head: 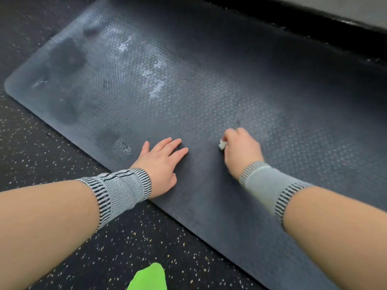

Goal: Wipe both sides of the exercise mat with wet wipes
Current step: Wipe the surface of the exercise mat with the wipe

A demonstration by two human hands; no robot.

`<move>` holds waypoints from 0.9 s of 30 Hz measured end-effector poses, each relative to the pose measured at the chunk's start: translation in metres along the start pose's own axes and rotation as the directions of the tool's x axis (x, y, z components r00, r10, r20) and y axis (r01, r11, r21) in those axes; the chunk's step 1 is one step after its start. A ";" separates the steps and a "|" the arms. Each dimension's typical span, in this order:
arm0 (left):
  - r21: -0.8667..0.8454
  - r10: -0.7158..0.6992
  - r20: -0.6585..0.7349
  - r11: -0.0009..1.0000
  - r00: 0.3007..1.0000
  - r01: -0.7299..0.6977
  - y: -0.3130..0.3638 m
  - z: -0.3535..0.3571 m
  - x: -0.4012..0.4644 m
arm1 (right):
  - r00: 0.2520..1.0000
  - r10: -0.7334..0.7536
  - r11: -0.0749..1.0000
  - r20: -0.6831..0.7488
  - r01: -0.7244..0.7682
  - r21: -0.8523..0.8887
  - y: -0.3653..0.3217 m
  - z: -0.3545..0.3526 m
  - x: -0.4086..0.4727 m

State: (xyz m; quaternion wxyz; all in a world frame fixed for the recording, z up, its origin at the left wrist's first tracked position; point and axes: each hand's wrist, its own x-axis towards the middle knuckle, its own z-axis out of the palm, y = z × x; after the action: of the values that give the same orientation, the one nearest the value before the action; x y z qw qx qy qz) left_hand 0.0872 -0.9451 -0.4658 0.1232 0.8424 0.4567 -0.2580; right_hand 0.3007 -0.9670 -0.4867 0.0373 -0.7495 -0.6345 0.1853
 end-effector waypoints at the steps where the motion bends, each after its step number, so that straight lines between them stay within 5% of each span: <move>1: -0.004 -0.002 -0.011 1.000 1.000 0.002 0.001 -0.002 0.004 | 0.995 -0.087 0.996 0.050 0.087 0.012 -0.020 0.008 -0.009; 4: -0.031 -0.008 -0.049 0.999 0.999 0.007 0.001 -0.008 0.016 | 0.889 -0.409 0.911 0.205 0.411 0.033 -0.047 0.012 -0.035; 7: -0.046 0.004 -0.057 0.999 0.998 -0.006 0.002 -0.011 0.024 | 0.838 -0.482 0.860 0.256 0.509 -0.047 -0.001 -0.004 -0.023; 10: -0.054 0.014 -0.058 0.998 0.998 -0.017 0.001 -0.010 0.028 | 0.984 -0.170 0.972 0.053 0.176 -0.153 0.049 -0.020 0.007; 13: -0.072 0.007 -0.077 0.997 0.997 -0.013 0.002 -0.011 0.035 | 0.990 0.119 0.993 -0.079 -0.120 -0.004 0.031 -0.014 0.024; 16: -0.082 0.009 -0.084 0.997 0.996 -0.016 0.006 -0.012 0.040 | 0.989 -0.135 0.991 0.053 0.134 0.030 -0.028 0.006 0.005; 18: -0.093 0.007 -0.091 0.996 0.996 -0.015 0.006 -0.012 0.042 | 0.901 -0.391 0.920 0.187 0.390 0.041 -0.041 0.010 -0.016; 20: -0.092 0.011 -0.099 0.996 0.995 -0.020 0.006 -0.012 0.042 | 0.853 -0.486 0.869 0.187 0.494 0.005 -0.017 0.001 -0.014; 22: -0.096 0.021 -0.094 0.995 0.995 -0.030 0.003 -0.011 0.041 | 0.915 -0.377 0.913 0.142 0.392 -0.107 0.024 -0.009 0.005; 24: -0.103 0.026 -0.094 0.994 0.995 -0.036 0.000 -0.010 0.041 | 0.995 -0.102 0.986 -0.001 0.102 -0.130 0.055 -0.024 0.025; 27: -0.121 0.020 -0.130 0.992 0.991 -0.036 0.001 -0.014 0.045 | 0.982 0.151 0.988 -0.113 -0.153 -0.009 0.036 -0.019 0.042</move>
State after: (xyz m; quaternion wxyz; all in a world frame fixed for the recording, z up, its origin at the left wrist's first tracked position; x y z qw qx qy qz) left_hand 0.1128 -0.9077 -0.4792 0.1488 0.8545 0.4668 -0.1729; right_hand 0.3458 -0.9303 -0.4893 0.0519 -0.8053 -0.5739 0.1394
